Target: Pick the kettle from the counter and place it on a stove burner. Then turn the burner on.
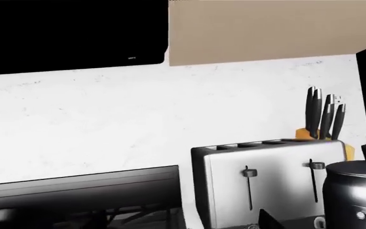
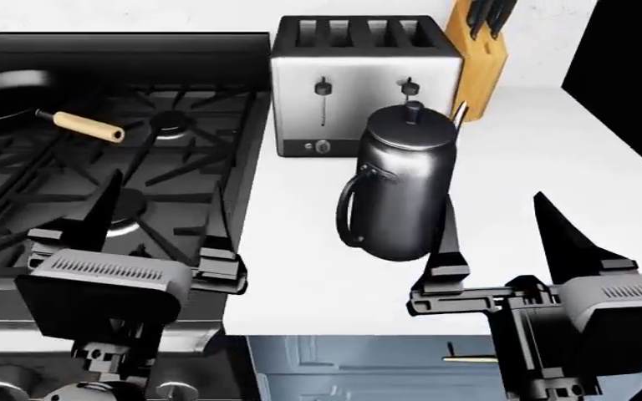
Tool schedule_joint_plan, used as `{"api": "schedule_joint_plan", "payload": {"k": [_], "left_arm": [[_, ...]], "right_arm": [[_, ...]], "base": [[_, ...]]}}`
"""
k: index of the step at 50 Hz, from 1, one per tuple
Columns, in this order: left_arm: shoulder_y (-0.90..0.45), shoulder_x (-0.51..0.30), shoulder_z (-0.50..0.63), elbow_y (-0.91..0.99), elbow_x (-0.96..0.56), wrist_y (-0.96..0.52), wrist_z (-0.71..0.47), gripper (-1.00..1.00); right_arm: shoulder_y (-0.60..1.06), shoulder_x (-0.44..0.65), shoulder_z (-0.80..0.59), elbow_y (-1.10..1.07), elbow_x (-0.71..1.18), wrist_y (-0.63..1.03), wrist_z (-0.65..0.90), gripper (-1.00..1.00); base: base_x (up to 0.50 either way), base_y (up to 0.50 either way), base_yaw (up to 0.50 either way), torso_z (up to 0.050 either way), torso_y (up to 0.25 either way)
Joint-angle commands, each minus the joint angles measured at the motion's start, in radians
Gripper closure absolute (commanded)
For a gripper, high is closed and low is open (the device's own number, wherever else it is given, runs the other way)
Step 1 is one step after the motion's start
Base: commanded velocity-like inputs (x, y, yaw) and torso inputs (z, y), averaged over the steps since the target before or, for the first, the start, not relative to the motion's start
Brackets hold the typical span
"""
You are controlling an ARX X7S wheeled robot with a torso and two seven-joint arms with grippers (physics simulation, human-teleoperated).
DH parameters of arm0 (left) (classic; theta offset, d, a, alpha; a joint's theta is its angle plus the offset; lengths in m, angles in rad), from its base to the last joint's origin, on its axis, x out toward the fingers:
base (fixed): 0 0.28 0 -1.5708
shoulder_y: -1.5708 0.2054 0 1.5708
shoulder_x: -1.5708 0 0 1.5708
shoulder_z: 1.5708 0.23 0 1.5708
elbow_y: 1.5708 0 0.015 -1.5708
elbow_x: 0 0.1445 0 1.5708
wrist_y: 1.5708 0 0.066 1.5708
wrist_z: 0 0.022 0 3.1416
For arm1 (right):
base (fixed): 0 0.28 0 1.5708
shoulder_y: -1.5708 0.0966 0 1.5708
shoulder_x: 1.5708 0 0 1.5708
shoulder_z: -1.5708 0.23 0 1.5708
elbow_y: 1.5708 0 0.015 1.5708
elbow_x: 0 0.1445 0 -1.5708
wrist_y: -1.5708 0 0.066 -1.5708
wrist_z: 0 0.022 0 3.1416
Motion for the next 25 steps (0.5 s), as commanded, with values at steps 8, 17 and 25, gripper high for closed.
{"api": "schedule_joint_plan", "payload": {"k": [8,17,25], "left_arm": [[0.0,-0.002,-0.045,0.058,-0.138,-0.067,0.018,-1.0],[-0.163,-0.097,-0.186,0.186,-0.693,-0.451,0.089,-1.0],[-0.333,-0.16,-0.114,0.117,-0.875,-0.677,0.05,-1.0]], "right_arm": [[-0.014,0.005,-0.001,-0.013,0.002,-0.031,0.032,-1.0],[-0.021,0.006,0.007,-0.028,0.017,-0.035,0.047,-1.0],[-0.037,0.008,0.041,-0.042,0.051,-0.053,0.053,-1.0]], "base": [[0.24,-0.37,0.0,0.0,0.0],[0.0,0.0,0.0,0.0,0.002],[0.0,0.0,0.0,0.0,0.0]]}}
